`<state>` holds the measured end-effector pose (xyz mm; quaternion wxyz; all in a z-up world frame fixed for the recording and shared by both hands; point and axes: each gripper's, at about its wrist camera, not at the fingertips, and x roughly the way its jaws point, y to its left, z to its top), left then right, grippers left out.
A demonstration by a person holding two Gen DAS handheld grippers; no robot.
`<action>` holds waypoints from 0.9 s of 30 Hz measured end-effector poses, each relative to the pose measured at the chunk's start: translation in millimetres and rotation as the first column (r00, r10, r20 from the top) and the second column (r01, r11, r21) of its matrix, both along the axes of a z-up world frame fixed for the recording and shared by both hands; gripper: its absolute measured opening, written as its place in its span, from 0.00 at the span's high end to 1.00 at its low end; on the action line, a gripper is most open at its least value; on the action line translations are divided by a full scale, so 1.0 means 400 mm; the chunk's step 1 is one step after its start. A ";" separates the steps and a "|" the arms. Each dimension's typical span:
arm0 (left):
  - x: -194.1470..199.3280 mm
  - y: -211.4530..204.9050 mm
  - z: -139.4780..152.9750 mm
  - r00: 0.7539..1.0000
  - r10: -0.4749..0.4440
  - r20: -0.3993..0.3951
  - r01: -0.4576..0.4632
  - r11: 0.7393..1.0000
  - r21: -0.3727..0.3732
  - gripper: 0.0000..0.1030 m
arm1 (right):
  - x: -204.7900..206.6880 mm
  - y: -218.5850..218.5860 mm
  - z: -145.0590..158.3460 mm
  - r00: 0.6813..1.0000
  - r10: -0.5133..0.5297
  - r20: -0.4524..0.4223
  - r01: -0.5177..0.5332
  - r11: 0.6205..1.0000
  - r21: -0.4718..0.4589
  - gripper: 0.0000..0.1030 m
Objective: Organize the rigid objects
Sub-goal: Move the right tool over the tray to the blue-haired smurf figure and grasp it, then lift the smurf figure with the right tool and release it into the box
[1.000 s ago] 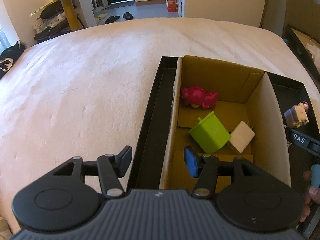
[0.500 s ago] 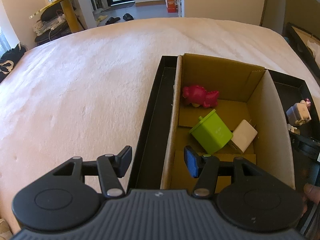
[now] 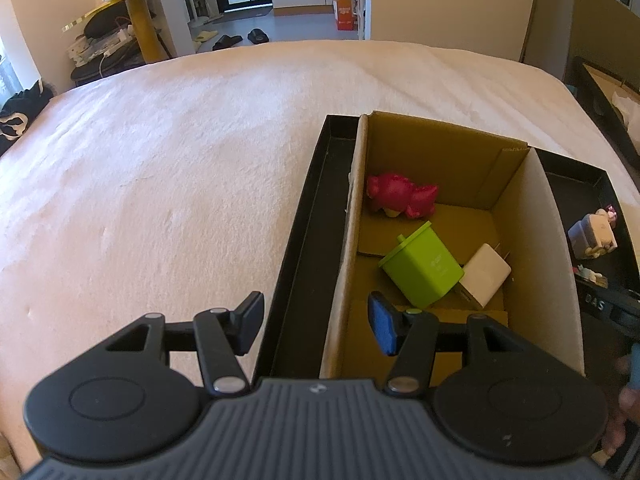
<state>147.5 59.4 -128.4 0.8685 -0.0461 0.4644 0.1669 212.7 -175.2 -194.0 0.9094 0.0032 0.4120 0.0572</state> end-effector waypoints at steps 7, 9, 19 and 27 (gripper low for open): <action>-0.008 0.004 0.004 1.000 -0.005 0.020 0.005 1.000 -0.015 0.46 | -0.022 -0.006 0.058 0.999 0.032 0.037 -0.032 0.999 -0.015 0.46; -0.011 0.006 0.006 1.000 -0.004 0.025 0.004 1.000 -0.017 0.46 | -0.030 -0.003 0.078 0.998 0.048 0.047 -0.047 0.999 -0.014 0.46; -0.025 0.008 0.017 0.997 -0.029 0.066 0.032 0.998 -0.052 0.48 | -0.059 0.014 0.145 0.991 0.102 0.083 -0.102 0.995 0.000 0.46; -0.032 0.022 0.018 0.994 -0.031 0.102 0.041 0.994 -0.098 0.57 | -0.053 0.055 0.212 0.980 0.157 0.125 -0.158 0.987 0.003 0.46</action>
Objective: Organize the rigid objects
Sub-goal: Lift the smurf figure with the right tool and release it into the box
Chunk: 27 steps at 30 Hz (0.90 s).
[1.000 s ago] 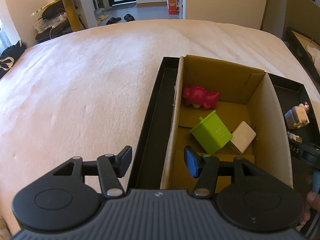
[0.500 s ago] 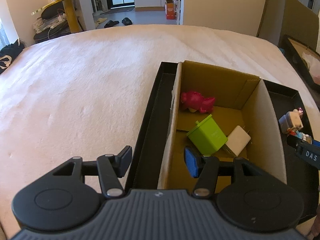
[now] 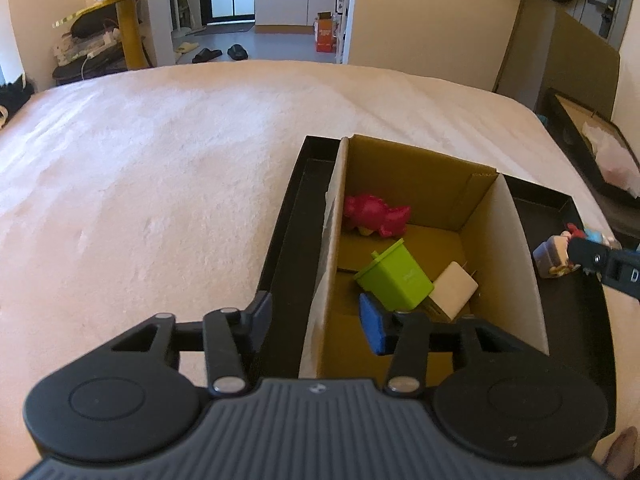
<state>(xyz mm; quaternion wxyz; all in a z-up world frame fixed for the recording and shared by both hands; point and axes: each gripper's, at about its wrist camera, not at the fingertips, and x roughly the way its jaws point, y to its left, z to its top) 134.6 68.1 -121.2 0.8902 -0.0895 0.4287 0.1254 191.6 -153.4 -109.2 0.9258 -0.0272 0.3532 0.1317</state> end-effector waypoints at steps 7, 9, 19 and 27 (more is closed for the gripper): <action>0.000 0.011 -0.008 1.000 -0.005 0.002 0.005 0.999 -0.034 0.73 | 0.006 0.065 0.032 0.997 0.070 0.025 -0.069 0.997 -0.021 0.46; 0.002 0.014 -0.012 1.000 -0.008 0.001 0.008 0.999 -0.041 0.77 | 0.005 0.082 0.035 0.996 0.083 0.024 -0.082 0.996 -0.024 0.46; -0.005 0.027 -0.014 1.000 -0.015 0.025 0.017 0.997 -0.079 0.90 | 0.013 0.161 0.062 0.988 0.149 0.037 -0.146 0.987 -0.073 0.46; -0.007 0.042 -0.018 1.000 -0.003 0.030 0.007 0.993 -0.117 0.90 | 0.016 0.218 0.065 0.974 0.224 0.044 -0.216 0.966 -0.143 0.46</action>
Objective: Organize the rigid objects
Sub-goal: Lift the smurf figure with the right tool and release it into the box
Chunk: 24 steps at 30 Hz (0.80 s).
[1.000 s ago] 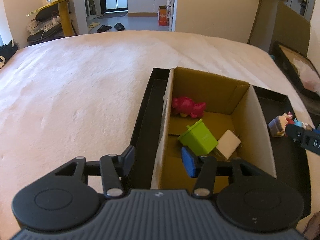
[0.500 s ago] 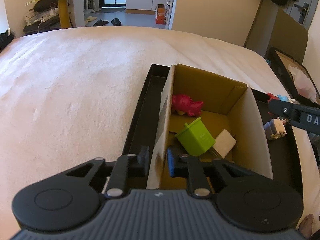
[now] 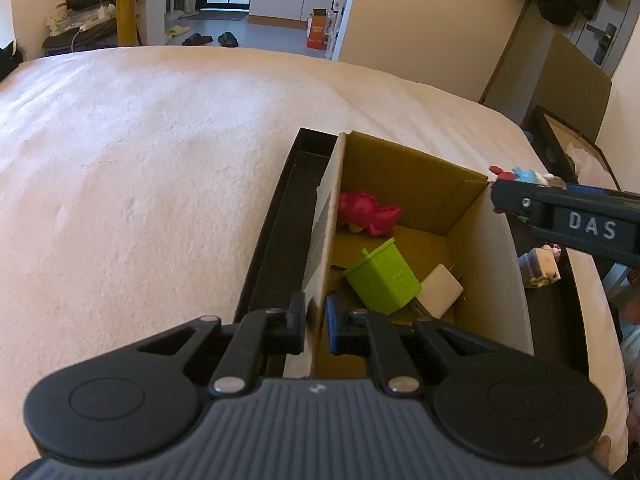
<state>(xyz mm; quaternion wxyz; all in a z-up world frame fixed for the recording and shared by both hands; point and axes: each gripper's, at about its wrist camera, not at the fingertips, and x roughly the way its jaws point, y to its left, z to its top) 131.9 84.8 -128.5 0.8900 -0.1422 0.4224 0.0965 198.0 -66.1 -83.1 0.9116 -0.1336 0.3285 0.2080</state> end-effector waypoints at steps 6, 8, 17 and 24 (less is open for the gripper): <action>-0.002 0.002 -0.001 1.000 0.001 0.002 -0.001 1.000 -0.006 0.90 | 0.021 0.020 0.004 0.999 0.033 0.015 -0.032 0.999 -0.033 0.45; -0.001 0.001 0.000 1.000 0.000 0.002 0.000 1.000 -0.005 0.90 | 0.026 0.017 0.014 0.999 0.014 0.053 -0.011 0.999 -0.049 0.39; -0.002 0.000 0.000 1.000 0.005 -0.002 -0.005 1.000 -0.002 0.90 | 0.028 -0.105 0.035 0.997 -0.071 -0.010 0.072 0.995 0.065 0.37; -0.001 -0.006 0.001 1.000 -0.003 -0.006 0.003 1.000 0.013 0.90 | 0.038 -0.175 0.016 0.991 -0.109 -0.082 0.118 0.987 0.109 0.37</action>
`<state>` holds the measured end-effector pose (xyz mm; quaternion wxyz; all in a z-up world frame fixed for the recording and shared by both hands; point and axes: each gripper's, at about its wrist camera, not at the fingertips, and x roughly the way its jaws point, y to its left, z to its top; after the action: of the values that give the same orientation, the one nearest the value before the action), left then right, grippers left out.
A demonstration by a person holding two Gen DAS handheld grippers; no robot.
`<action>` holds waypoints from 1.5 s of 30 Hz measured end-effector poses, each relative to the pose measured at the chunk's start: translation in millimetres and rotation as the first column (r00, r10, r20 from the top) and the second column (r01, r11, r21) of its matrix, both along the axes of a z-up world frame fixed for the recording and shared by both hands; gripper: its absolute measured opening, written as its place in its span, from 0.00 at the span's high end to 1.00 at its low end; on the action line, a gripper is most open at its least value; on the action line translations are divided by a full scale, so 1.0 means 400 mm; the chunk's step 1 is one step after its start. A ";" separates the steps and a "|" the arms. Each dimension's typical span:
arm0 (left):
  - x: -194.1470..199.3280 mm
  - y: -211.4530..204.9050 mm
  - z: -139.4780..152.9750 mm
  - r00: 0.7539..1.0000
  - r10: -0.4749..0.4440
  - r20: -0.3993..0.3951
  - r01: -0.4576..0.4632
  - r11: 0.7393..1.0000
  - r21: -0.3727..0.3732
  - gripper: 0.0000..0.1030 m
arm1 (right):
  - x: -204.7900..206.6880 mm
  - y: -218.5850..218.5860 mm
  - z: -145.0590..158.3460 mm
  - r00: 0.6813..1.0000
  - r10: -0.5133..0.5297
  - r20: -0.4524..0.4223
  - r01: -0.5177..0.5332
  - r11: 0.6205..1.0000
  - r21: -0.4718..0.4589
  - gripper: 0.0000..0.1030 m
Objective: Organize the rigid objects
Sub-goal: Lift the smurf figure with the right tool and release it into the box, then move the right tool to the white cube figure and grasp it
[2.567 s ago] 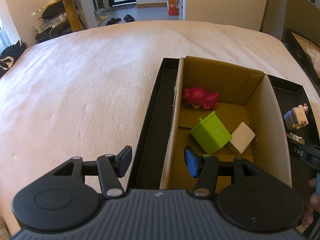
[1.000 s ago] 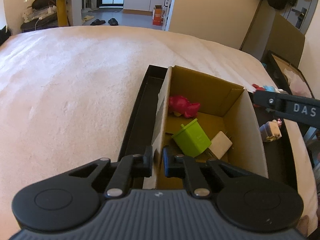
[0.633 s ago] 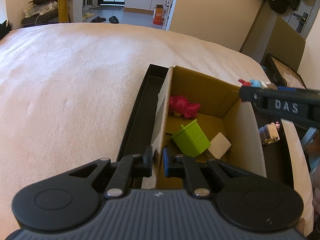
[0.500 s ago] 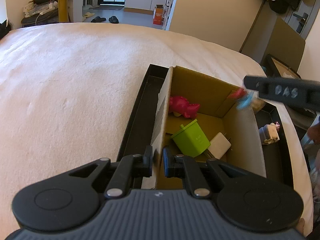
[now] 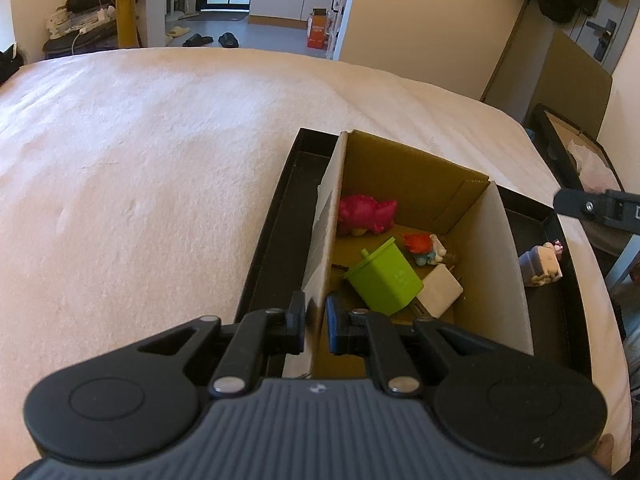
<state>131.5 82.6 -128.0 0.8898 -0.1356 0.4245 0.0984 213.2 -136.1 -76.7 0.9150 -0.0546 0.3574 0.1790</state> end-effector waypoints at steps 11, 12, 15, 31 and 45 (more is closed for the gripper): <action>0.004 -0.008 0.001 1.000 0.000 -0.019 0.000 1.000 0.026 0.89 | 0.018 -0.093 -0.075 0.996 -0.085 -0.008 0.086 0.996 0.026 0.32; 0.005 -0.009 0.002 1.000 -0.001 -0.021 0.001 1.000 0.028 0.89 | 0.018 -0.103 -0.084 0.995 -0.101 -0.004 0.101 0.994 0.030 0.30; 0.011 -0.011 0.003 0.999 0.005 -0.032 -0.004 0.999 0.034 0.89 | 0.020 -0.125 -0.109 0.990 -0.137 0.004 0.137 0.990 0.025 0.30; 0.022 -0.046 0.011 0.997 0.035 -0.064 -0.026 0.990 0.136 0.74 | 0.074 -0.167 -0.174 0.980 -0.200 0.015 0.200 0.980 0.004 0.31; 0.035 -0.093 0.014 0.995 0.038 -0.093 -0.015 0.970 0.241 0.38 | 0.112 -0.180 -0.230 0.979 -0.197 -0.054 0.196 0.980 -0.012 0.32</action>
<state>145.4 45.3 -122.3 0.8767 -0.0277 0.4502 0.1673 258.1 -208.3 -168.8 0.9178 -0.0171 0.3868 0.0880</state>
